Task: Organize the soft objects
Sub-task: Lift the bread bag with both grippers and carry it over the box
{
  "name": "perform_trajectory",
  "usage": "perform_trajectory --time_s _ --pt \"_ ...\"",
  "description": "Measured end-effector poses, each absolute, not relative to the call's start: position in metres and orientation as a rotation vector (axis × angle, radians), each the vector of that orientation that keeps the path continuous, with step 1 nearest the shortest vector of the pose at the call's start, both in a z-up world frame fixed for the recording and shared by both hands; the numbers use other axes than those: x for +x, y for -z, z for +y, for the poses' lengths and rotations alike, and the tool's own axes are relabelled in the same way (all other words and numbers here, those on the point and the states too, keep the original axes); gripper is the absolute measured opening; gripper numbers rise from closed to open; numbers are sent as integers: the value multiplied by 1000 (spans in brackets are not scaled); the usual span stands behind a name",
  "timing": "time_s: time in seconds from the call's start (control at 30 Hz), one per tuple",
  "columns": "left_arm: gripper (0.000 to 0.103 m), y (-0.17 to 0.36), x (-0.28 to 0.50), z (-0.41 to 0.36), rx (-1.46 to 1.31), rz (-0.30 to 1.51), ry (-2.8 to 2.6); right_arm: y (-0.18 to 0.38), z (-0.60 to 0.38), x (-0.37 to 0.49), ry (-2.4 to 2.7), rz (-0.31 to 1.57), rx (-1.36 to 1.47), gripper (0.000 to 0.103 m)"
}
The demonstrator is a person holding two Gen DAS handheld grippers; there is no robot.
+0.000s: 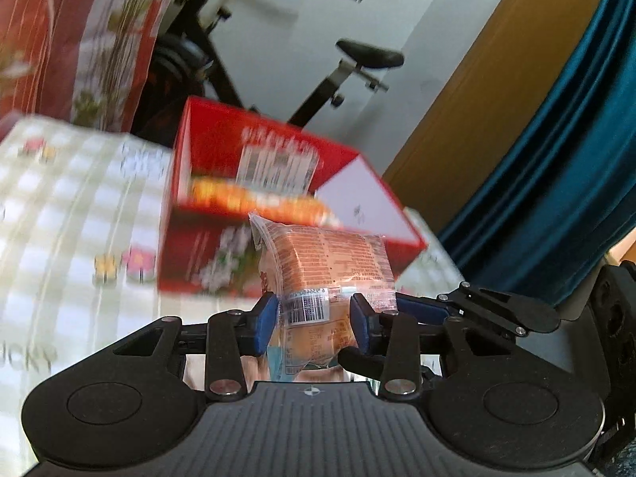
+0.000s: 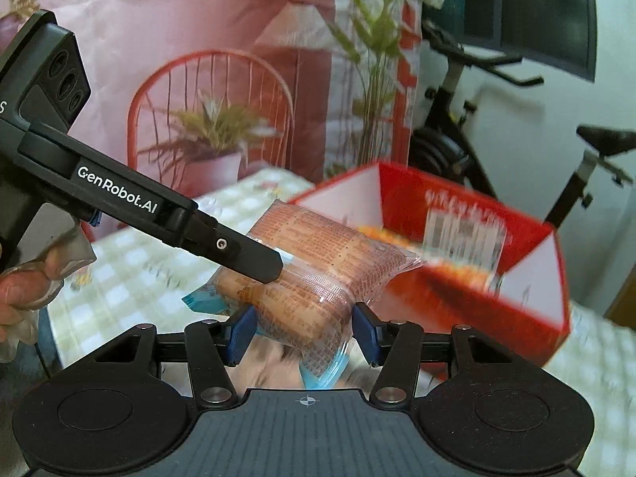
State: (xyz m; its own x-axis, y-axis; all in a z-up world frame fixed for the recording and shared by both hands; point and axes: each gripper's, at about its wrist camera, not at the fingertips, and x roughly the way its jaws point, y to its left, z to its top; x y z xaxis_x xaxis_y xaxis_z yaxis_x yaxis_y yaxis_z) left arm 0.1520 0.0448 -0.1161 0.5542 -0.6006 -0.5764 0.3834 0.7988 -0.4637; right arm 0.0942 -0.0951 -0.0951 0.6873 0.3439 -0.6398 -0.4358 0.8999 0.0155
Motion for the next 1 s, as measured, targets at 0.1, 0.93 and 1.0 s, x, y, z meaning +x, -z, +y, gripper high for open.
perform_trajectory --time_s 0.1,0.93,1.0 --pt "42 101 171 41 -283 754 598 85 -100 117 -433 661 -153 50" --pt "43 143 313 18 -187 913 543 154 -136 290 -456 913 -57 48" --pt "43 145 313 18 -165 911 536 160 -135 293 -459 926 -44 48"
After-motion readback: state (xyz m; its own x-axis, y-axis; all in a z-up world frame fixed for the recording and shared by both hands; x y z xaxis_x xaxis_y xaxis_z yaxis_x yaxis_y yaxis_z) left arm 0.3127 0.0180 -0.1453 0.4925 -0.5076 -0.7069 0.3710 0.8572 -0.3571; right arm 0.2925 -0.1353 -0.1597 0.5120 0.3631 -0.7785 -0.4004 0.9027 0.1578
